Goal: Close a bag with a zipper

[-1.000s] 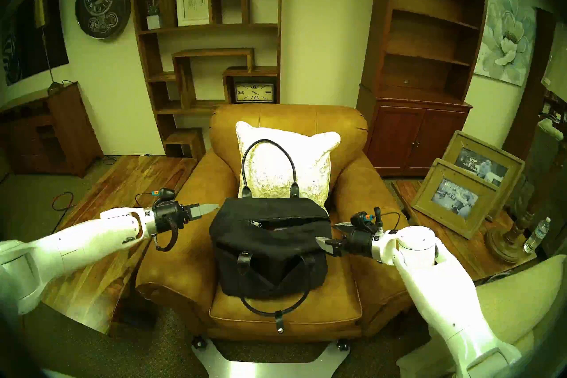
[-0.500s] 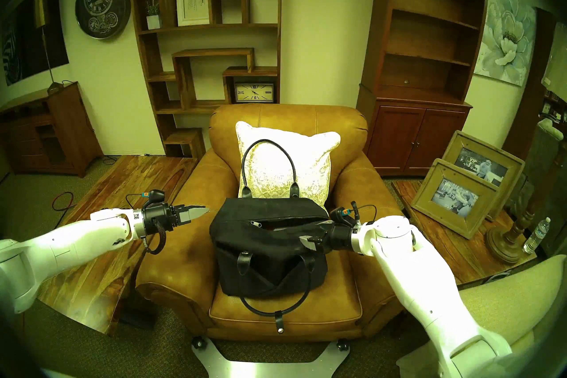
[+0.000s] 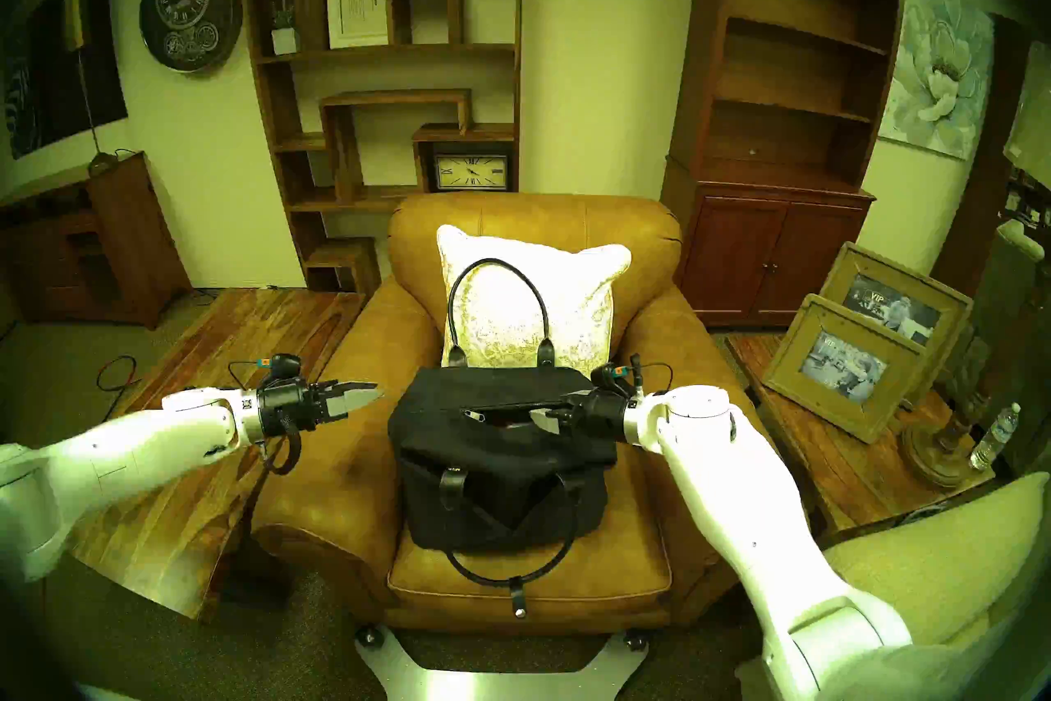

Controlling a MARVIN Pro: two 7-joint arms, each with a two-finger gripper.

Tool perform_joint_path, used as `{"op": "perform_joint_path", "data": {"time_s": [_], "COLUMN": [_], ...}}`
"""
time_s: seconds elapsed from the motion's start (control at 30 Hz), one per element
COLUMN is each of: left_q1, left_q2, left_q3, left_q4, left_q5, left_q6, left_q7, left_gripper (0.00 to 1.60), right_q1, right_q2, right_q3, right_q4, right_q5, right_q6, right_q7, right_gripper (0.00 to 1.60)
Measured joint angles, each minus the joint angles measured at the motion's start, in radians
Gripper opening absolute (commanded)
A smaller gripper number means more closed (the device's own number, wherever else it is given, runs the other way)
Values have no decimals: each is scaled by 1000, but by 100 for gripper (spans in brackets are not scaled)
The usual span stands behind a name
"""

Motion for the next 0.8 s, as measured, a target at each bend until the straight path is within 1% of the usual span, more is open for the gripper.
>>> {"op": "perform_joint_path", "data": {"time_s": [0.17, 0.3, 0.6, 0.8], "left_q1": [1, 1, 1, 1], "left_q2": [1, 1, 1, 1], "left_q3": [0, 0, 1, 1], "left_q4": [0, 1, 2, 2], "left_q5": [-2, -3, -5, -6], "left_q6": [-5, -8, -11, -13], "left_q7": [-5, -8, -13, -14], "left_gripper": [160, 160, 160, 160], "right_q1": [38, 78, 160, 207], "right_q2": [-34, -64, -130, -167], "right_q3": [-30, -60, -85, -92], "right_q4": [65, 137, 312, 396], "right_q5": [-4, -28, -72, -87], "right_q6": [0, -4, -27, -41], "right_q7": [30, 40, 48, 55], "right_gripper": [160, 160, 160, 160]}}
